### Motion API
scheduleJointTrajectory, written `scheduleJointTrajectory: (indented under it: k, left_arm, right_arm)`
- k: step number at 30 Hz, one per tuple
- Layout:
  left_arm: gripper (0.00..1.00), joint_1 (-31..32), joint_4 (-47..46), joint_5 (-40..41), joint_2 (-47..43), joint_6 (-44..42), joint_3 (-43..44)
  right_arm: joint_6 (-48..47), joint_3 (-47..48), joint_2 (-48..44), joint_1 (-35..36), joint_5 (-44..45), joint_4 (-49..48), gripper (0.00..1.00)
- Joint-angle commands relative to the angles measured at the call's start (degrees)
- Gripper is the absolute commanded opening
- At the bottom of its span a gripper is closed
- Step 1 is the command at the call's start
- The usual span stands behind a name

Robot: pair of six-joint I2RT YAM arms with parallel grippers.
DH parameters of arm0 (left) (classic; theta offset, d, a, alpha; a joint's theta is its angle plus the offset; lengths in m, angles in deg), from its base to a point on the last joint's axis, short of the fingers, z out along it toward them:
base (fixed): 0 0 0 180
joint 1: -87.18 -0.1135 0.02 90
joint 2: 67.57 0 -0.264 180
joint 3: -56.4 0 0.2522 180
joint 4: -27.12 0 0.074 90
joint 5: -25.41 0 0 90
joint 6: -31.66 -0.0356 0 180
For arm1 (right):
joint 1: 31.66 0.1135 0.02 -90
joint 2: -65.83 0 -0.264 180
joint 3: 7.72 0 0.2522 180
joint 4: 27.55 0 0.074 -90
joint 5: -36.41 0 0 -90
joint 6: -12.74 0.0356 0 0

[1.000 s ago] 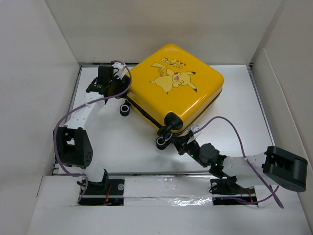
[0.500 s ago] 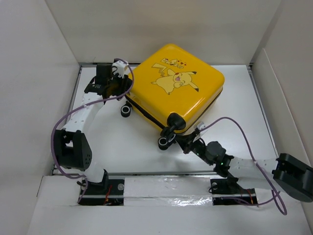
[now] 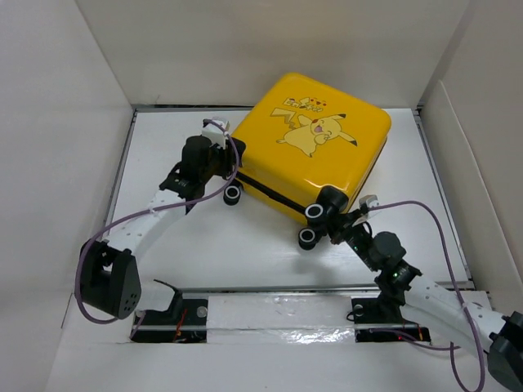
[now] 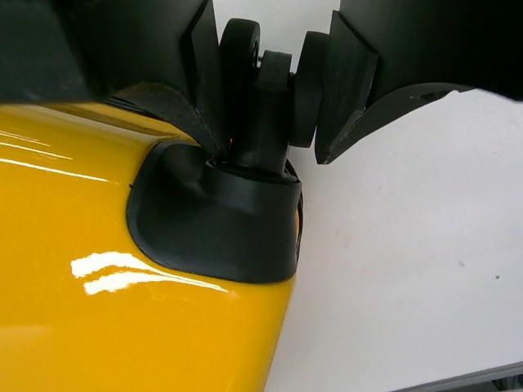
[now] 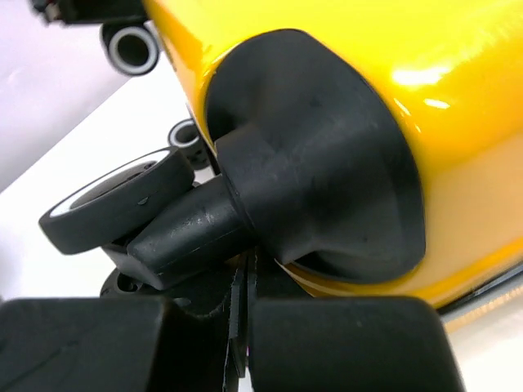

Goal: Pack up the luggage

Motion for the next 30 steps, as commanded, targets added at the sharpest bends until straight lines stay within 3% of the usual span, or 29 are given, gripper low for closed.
scheduleJointTrajectory:
  k: [1,5,11,15,18,26,30]
  left_arm:
    - [0.00,9.95,-8.54,-17.81,-0.26,17.98,-6.38]
    - [0.00,11.26,-12.33,-19.31,-3.42,20.99,-10.95]
    - [0.00,11.27,-15.67,-20.19,-10.10,23.02,-17.72]
    - [0.00,11.27,-18.12,-20.89,-12.82,23.89,-21.49]
    - [0.00,11.80,-22.87,-23.26,-13.62,26.18,-23.52]
    - [0.00,11.80,-27.80,-23.53,-15.46,29.08,-27.74]
    - [0.00,11.80,-30.52,-24.14,-17.22,30.74,-30.29]
  right_arm:
    - [1.32,1.02,-1.14,-0.42,-5.97,-0.07,0.00]
    - [1.86,1.36,2.11,0.81,0.07,1.50,0.00]
    - [-0.78,8.03,-2.00,-10.77,-1.48,16.16,0.00]
    - [-0.69,10.24,-8.86,-16.32,0.25,30.38,0.51]
    - [-0.08,10.50,-14.05,-18.87,5.09,36.28,0.65]
    - [-6.22,21.73,-10.02,-24.06,7.48,40.26,0.72]
    - [-8.87,26.75,-6.33,-24.06,-4.52,44.10,0.78]
